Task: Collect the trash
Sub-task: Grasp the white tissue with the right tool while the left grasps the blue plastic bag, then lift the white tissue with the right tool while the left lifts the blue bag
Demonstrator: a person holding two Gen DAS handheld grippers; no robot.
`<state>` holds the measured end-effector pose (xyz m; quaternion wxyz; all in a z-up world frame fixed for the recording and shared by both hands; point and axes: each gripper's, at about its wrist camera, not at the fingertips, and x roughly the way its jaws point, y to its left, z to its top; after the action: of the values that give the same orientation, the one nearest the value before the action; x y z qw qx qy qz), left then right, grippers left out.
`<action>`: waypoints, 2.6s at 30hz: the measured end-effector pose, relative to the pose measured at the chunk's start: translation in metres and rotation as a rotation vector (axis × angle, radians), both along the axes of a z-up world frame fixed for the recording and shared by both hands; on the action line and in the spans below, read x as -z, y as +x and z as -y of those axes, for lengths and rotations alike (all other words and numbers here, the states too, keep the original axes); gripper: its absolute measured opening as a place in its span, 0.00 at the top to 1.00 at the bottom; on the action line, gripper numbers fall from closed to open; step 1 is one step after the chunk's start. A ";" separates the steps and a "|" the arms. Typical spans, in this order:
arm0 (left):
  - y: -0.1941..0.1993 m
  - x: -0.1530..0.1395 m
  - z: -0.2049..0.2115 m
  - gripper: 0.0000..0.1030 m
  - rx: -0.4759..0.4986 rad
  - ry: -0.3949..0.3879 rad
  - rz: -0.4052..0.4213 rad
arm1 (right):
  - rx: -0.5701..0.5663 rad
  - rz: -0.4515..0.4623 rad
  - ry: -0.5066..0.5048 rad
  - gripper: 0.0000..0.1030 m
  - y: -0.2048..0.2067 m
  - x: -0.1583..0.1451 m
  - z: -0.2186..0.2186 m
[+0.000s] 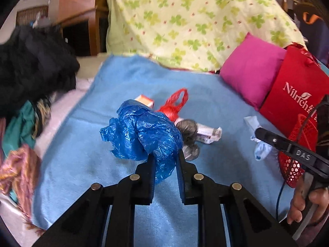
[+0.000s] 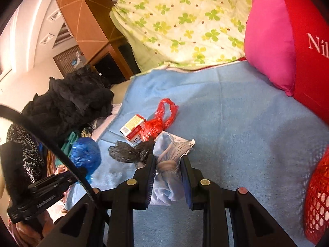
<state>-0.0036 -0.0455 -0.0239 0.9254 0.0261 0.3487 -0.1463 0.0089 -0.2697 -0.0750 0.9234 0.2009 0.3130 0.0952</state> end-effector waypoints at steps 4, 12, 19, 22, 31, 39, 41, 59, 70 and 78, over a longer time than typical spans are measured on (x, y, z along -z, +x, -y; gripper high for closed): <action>-0.018 -0.021 0.018 0.81 0.021 0.059 0.089 | 0.006 0.061 0.012 0.74 -0.013 -0.010 0.005; -0.036 -0.045 0.050 0.81 0.028 0.178 0.195 | 0.011 0.125 0.032 0.74 -0.030 -0.023 0.015; -0.040 -0.052 0.065 0.81 0.027 0.221 0.218 | 0.026 0.159 0.036 0.74 -0.040 -0.031 0.022; -0.045 -0.053 0.068 0.81 0.028 0.236 0.228 | 0.027 0.170 0.047 0.74 -0.042 -0.033 0.026; -0.045 -0.057 0.084 0.81 0.061 0.255 0.240 | 0.045 0.204 0.060 0.74 -0.053 -0.040 0.034; -0.046 -0.056 0.095 0.81 0.085 0.271 0.237 | 0.060 0.210 0.074 0.74 -0.055 -0.042 0.043; -0.046 -0.058 0.098 0.81 0.094 0.274 0.231 | 0.067 0.210 0.078 0.74 -0.056 -0.041 0.045; -0.051 -0.048 0.116 0.81 0.124 0.307 0.229 | 0.082 0.242 0.103 0.74 -0.066 -0.047 0.059; -0.054 -0.047 0.119 0.81 0.135 0.315 0.228 | 0.096 0.263 0.114 0.74 -0.072 -0.050 0.068; -0.058 -0.049 0.122 0.81 0.154 0.319 0.237 | 0.099 0.273 0.116 0.74 -0.074 -0.051 0.071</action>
<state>-0.0619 -0.1678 0.0247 0.9301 0.2159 0.2532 -0.1552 -0.0654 -0.3409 -0.0239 0.9478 0.2543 0.1683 0.0937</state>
